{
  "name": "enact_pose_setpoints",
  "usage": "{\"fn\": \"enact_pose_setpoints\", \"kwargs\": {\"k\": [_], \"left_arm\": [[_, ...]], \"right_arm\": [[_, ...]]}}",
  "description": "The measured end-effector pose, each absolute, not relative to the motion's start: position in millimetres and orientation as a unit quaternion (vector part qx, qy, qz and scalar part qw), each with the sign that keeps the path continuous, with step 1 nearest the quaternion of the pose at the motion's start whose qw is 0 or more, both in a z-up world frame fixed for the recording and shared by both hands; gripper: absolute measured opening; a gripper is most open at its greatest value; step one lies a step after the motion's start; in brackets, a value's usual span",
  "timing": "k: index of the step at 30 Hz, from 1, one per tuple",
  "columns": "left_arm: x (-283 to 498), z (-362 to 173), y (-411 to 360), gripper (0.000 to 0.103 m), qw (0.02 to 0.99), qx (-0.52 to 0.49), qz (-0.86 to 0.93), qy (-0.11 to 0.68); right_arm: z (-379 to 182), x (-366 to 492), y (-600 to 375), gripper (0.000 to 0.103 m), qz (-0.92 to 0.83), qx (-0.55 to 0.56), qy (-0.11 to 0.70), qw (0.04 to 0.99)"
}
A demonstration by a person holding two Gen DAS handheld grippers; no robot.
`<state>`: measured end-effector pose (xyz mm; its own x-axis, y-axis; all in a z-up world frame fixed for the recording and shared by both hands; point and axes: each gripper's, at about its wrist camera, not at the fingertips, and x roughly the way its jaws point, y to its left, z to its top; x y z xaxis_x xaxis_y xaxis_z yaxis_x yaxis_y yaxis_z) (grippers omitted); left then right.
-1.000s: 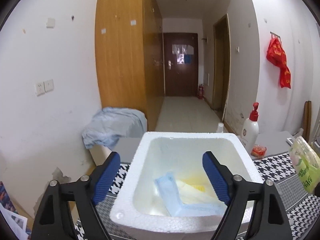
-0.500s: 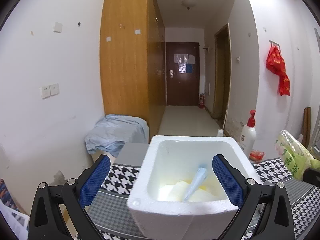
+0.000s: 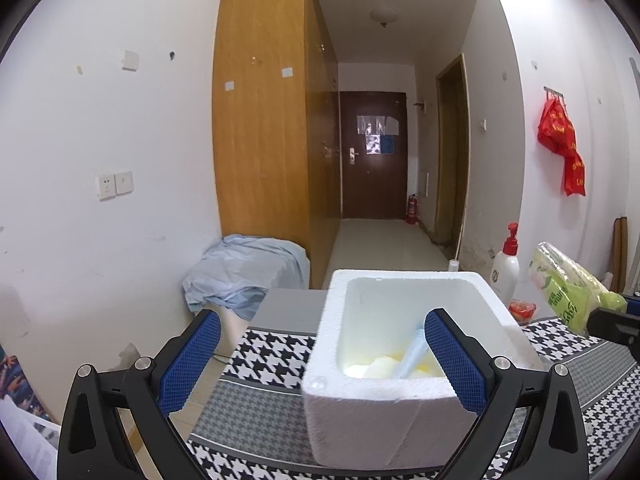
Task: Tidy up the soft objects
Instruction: 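Lower the wrapped bun into the foam box and open the right tool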
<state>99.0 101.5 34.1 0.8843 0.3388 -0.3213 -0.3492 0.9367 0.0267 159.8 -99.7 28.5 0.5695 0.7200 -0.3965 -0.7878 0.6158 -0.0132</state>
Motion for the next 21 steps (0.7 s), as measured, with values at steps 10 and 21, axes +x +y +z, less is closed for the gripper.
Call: {"fn": "enact_pose_setpoints", "kwargs": {"k": [10,21], "left_arm": [[78.0,34.1,115.1,0.102,0.967,-0.025,0.21,0.143],[66.7,25.4,121.3,0.102,0.964,-0.026,0.215,0.153]], "right_arm": [[30.1,164.6,-79.1,0.026,0.441,-0.105,0.184,0.872],[30.9,170.2,-59.2,0.026,0.451,-0.115,0.189,0.864]]}}
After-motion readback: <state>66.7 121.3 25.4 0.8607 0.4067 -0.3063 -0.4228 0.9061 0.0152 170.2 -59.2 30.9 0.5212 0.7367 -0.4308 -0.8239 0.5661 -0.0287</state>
